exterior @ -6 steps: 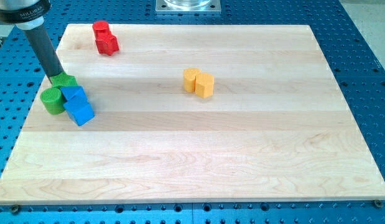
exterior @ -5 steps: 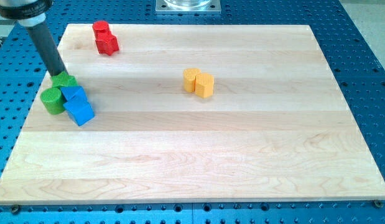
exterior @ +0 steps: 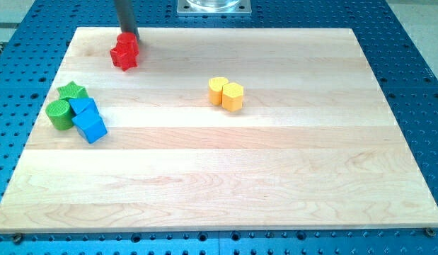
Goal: Push the red blocks downwards
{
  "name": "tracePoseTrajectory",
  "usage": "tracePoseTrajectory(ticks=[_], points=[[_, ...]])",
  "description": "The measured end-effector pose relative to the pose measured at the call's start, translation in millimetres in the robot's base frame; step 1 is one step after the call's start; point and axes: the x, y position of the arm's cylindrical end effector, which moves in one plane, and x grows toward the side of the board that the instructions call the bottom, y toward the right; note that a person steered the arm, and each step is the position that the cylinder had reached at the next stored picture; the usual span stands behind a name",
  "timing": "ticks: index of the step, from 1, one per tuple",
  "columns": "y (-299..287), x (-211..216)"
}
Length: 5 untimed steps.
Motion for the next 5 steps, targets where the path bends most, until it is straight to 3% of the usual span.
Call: tracePoseTrajectory(ticks=[2,3,4,5], points=[[-10.1,6.0],[5.2,28.5],[31.4,23.1],[-20.3,18.2]])
